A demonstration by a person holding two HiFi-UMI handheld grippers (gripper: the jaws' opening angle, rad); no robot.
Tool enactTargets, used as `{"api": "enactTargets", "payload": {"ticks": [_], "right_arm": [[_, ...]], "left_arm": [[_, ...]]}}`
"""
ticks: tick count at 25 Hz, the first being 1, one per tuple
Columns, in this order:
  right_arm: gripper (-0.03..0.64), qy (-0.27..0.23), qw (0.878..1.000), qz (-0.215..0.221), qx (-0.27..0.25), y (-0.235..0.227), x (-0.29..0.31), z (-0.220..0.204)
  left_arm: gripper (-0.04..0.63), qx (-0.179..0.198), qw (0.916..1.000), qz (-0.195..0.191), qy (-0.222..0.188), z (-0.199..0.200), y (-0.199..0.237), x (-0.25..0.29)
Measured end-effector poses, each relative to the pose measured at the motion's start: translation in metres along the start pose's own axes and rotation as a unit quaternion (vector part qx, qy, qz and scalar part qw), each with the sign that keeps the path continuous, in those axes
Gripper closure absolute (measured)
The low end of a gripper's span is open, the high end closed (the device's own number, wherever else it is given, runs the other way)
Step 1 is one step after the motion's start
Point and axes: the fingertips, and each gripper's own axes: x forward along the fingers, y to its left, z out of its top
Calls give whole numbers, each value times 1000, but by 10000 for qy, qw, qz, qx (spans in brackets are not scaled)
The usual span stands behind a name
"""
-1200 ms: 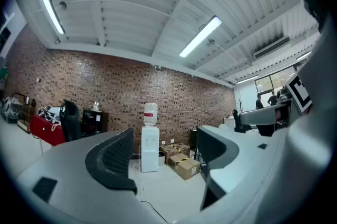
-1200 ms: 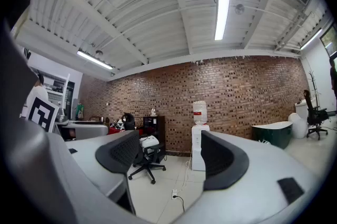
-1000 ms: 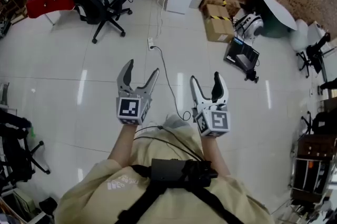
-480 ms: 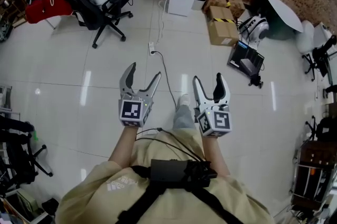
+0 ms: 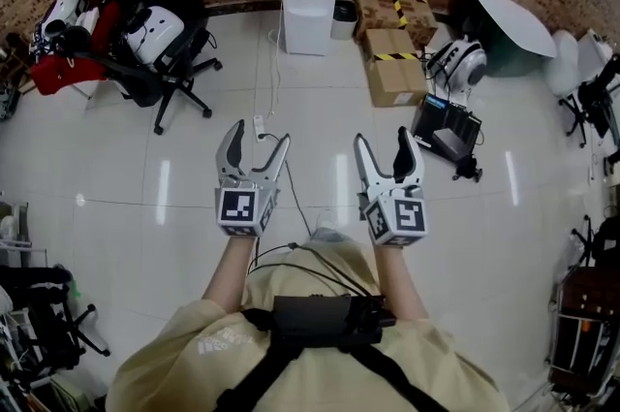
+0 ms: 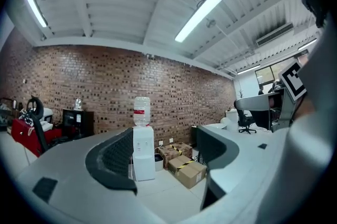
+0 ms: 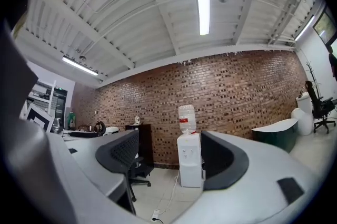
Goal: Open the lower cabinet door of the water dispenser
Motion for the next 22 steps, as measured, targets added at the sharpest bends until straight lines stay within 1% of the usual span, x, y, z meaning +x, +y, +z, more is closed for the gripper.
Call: {"api": "enactTargets", "payload": {"ticks": [3, 6, 9, 12, 16, 20, 22], "right_arm": [[235, 102, 9997, 47, 214, -41, 24, 1], [256, 210, 9991, 105, 347, -70, 45, -7], [258, 374, 9980, 72, 513, -93, 62, -20], [259, 519, 9969, 98, 590, -103, 75, -35], [259, 627, 9945, 104, 831, -108, 103, -48], [259, 594, 9954, 100, 739, -110, 144, -54], [259, 587, 9962, 47, 644, -119, 170, -57]], "left_arm": [[242, 34, 9999, -67, 116, 7, -18, 48], [242, -34, 9995, -34, 312, 8, -23, 83], [242, 45, 9985, 36, 537, -4, -25, 105], [242, 29, 9976, 87, 682, -18, -23, 118], [243, 10, 9966, 103, 819, -24, -10, 142], [243, -107, 9971, 81, 754, -33, 17, 178], [242, -187, 9973, 112, 696, -41, 35, 203]]}}
